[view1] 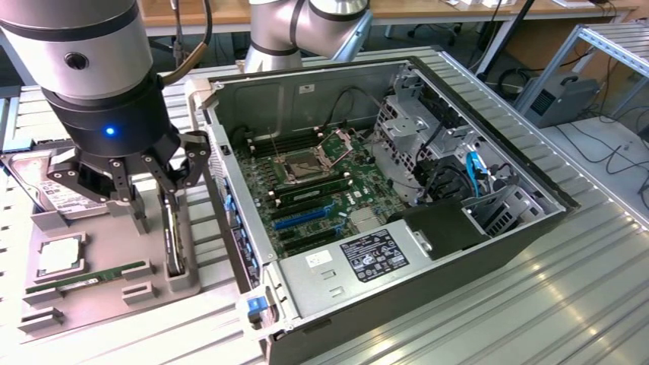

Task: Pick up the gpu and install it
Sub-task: 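Pick up the gpu and move the gpu toward the slot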

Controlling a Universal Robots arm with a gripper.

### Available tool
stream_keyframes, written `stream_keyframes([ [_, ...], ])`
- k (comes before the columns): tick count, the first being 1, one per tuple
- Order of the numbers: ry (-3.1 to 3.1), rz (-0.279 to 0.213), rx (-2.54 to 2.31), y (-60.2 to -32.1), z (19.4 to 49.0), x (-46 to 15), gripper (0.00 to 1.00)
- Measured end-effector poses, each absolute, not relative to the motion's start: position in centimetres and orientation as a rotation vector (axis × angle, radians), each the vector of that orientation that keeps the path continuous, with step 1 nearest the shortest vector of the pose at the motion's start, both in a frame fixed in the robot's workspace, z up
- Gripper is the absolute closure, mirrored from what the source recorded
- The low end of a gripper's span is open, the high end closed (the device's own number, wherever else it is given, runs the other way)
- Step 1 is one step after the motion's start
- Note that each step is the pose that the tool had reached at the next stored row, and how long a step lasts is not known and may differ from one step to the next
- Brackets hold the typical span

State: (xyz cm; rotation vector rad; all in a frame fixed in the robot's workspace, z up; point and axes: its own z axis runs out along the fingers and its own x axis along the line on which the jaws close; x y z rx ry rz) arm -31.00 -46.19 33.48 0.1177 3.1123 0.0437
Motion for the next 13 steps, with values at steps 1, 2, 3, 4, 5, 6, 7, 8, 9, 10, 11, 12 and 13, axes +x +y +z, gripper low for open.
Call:
stream_keyframes([
  [1, 3.112, 0.044, 0.118, -46.19, 33.45, -31.0, 0.58],
  [2, 3.112, 0.044, 0.118, -46.19, 33.42, -31.0, 0.58],
  [3, 3.112, 0.044, 0.118, -46.19, 33.38, -31.01, 0.58],
  [4, 3.112, 0.044, 0.118, -46.19, 33.35, -31.0, 0.58],
  [5, 3.112, 0.044, 0.118, -46.19, 33.31, -31.0, 0.58],
  [6, 3.112, 0.044, 0.118, -46.19, 33.28, -31.0, 0.58],
  [7, 3.112, 0.044, 0.118, -46.19, 33.26, -31.0, 0.58],
  [8, 3.112, 0.044, 0.118, -46.19, 33.22, -31.0, 0.58],
  [9, 3.112, 0.044, 0.118, -46.19, 33.18, -31.0, 0.58],
  [10, 3.112, 0.044, 0.118, -46.19, 33.15, -31.0, 0.58],
  [11, 3.112, 0.044, 0.118, -46.19, 33.12, -31.0, 0.58],
  [12, 3.112, 0.044, 0.118, -46.19, 33.09, -31.0, 0.58],
  [13, 3.112, 0.044, 0.118, -46.19, 33.06, -31.0, 0.58],
])
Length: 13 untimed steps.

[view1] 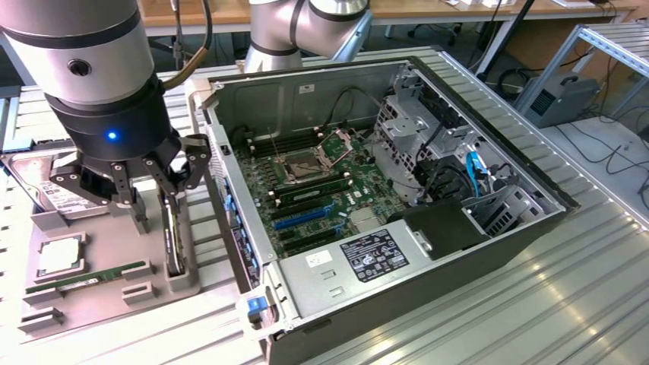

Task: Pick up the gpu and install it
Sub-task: 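Pick up the gpu and move the gpu toward the slot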

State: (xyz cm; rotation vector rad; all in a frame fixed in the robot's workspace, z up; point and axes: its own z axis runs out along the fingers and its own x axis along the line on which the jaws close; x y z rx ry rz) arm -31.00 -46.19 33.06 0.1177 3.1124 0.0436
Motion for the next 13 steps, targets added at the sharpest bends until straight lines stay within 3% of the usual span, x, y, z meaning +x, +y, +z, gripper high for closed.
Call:
stream_keyframes([
  [13, 3.112, 0.044, 0.118, -46.19, 32.62, -31.0, 0.58],
])
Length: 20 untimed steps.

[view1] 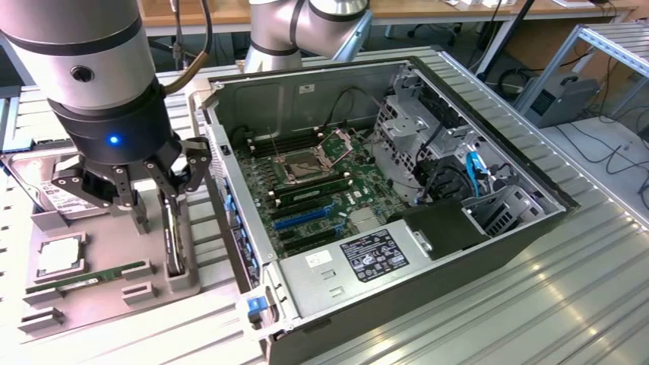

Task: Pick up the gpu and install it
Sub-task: 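Pick up the gpu and move the gpu toward the slot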

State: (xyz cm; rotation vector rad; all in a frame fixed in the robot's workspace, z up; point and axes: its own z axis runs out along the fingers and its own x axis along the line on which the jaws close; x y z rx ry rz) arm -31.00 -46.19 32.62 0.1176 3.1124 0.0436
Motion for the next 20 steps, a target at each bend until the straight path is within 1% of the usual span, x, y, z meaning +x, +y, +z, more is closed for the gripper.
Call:
stream_keyframes([
  [20, 3.112, 0.044, 0.118, -46.19, 32.0, -31.01, 0.58],
])
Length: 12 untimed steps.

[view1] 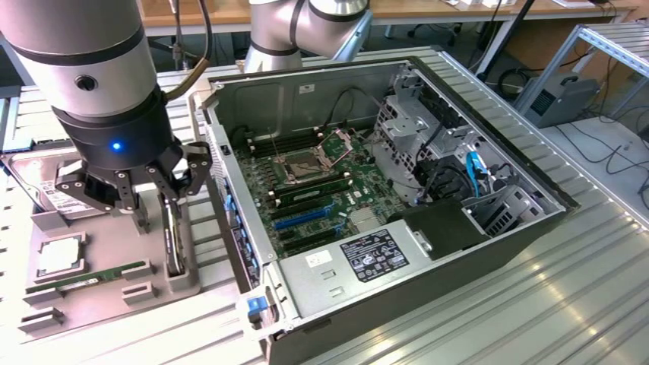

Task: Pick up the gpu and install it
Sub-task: 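Pick up the gpu and move the gpu toward the slot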

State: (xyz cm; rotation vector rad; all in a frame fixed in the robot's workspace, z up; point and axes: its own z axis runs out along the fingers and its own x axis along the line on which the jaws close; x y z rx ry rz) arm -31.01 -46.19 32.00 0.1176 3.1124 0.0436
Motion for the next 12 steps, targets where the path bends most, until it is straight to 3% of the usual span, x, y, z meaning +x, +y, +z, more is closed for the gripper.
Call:
stream_keyframes([
  [12, 3.112, 0.044, 0.118, -46.19, 31.75, -31.02, 0.58],
])
